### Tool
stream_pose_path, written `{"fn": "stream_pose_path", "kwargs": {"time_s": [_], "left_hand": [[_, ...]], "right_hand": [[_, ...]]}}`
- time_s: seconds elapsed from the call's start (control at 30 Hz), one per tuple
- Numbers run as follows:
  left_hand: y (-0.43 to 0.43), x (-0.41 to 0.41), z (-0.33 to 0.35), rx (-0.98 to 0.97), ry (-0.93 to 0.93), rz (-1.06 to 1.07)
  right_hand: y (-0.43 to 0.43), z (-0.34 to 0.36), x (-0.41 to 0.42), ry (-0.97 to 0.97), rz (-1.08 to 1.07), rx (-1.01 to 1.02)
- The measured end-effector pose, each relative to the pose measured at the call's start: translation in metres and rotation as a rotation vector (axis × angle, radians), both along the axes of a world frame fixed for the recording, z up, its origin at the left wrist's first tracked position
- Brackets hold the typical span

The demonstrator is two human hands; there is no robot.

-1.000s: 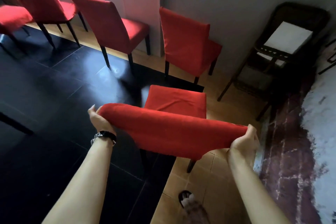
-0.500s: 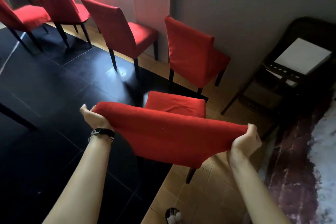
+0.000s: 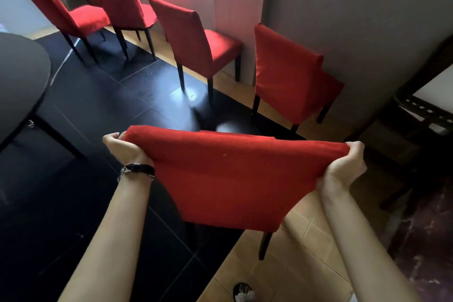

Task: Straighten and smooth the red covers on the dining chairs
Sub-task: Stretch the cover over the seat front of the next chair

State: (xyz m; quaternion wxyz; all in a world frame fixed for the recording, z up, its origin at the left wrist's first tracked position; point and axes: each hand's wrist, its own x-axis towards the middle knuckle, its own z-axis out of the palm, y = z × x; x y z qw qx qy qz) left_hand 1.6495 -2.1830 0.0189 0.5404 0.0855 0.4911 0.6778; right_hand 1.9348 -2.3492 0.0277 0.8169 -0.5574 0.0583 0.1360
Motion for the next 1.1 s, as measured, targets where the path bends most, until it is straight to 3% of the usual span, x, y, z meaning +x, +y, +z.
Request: {"fn": "stream_pose_path", "kwargs": {"time_s": [0.7, 0.93, 1.1], "left_hand": [[-0.161, -0.242, -0.039, -0.092, 0.002, 0.742], [-0.207, -0.257, -0.051, -0.078, -0.017, 0.837], [-0.218, -0.264, -0.059, -0.078, -0.001, 0.769]], "right_hand": [[0.068, -0.036, -0.194, -0.01, 0.63, -0.135], [0.063, -0.056, -0.228, -0.048, 0.715, -0.242], [0.059, -0.063, -0.234, -0.019, 0.731, -0.231]]}}
